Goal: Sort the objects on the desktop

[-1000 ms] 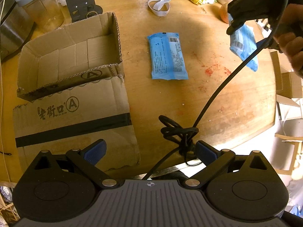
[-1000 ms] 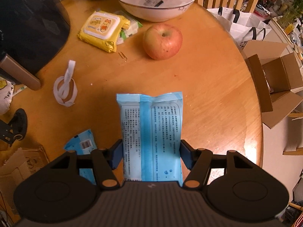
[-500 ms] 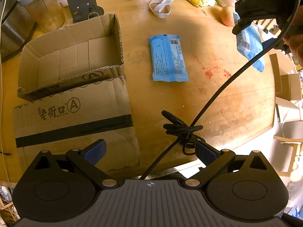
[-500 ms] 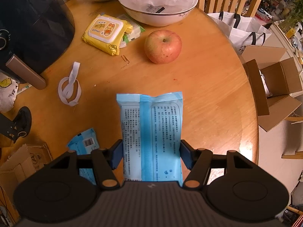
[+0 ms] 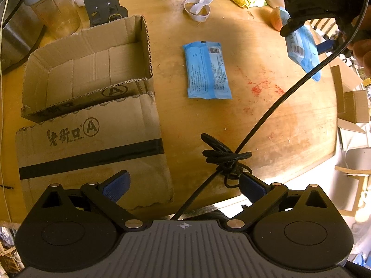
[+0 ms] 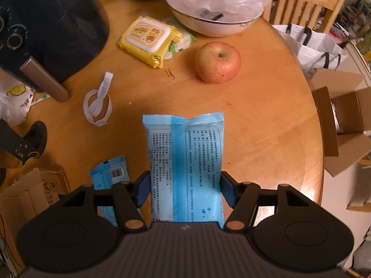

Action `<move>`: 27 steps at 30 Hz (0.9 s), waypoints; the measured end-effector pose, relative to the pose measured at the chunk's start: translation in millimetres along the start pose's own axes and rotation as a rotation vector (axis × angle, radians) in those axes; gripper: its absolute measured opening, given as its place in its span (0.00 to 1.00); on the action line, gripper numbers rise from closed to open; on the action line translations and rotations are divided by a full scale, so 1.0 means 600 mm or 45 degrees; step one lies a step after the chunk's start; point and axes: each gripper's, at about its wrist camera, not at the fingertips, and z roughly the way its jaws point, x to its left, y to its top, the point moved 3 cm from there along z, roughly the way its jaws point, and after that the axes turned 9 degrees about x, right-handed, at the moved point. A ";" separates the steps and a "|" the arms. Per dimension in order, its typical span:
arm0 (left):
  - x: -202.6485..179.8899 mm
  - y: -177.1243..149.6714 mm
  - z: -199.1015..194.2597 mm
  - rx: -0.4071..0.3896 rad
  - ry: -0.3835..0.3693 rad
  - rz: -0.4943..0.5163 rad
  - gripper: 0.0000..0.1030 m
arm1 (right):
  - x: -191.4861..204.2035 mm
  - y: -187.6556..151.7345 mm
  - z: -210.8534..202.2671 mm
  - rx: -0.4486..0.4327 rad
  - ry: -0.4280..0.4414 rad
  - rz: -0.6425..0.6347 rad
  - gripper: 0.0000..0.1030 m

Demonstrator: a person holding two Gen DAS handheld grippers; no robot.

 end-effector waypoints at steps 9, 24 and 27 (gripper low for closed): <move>0.001 0.000 0.001 0.003 0.001 -0.005 1.00 | 0.020 0.011 0.000 -0.004 -0.026 -0.117 0.60; 0.004 -0.002 0.000 0.007 -0.014 -0.007 1.00 | 0.044 0.015 0.006 0.040 -0.034 -0.282 0.60; 0.004 -0.003 0.000 0.007 -0.014 -0.008 1.00 | 0.047 0.014 0.006 0.049 -0.037 -0.305 0.60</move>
